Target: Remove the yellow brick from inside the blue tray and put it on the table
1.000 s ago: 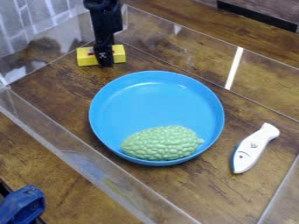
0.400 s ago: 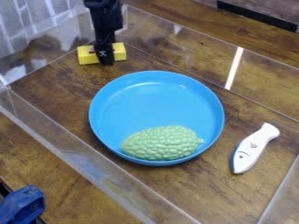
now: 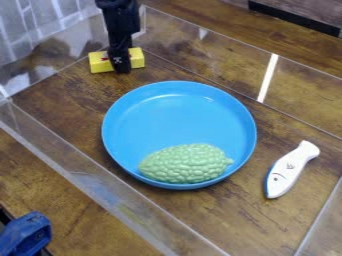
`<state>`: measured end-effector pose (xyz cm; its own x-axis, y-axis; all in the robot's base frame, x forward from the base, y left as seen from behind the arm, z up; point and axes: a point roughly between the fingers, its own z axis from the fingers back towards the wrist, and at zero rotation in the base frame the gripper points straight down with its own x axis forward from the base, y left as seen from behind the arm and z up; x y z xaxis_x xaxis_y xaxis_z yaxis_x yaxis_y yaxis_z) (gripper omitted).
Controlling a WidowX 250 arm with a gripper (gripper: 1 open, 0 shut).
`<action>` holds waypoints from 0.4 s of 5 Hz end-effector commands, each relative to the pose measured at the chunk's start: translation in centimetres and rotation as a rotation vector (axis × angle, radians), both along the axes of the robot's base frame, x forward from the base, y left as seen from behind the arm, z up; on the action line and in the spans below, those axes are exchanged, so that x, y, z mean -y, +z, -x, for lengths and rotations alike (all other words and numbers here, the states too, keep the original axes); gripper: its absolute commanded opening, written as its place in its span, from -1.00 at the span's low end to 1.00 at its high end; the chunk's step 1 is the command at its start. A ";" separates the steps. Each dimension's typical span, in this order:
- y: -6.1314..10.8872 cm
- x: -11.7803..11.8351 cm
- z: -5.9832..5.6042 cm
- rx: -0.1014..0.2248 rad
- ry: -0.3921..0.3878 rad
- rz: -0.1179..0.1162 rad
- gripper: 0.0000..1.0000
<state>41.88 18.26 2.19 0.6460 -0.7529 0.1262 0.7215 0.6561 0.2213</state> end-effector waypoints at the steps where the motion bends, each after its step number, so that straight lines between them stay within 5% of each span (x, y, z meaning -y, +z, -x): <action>1: -1.5 -1.3 0.6 -0.017 0.002 -0.001 1.00; 2: -1.8 -1.5 0.6 -0.020 -0.004 0.001 1.00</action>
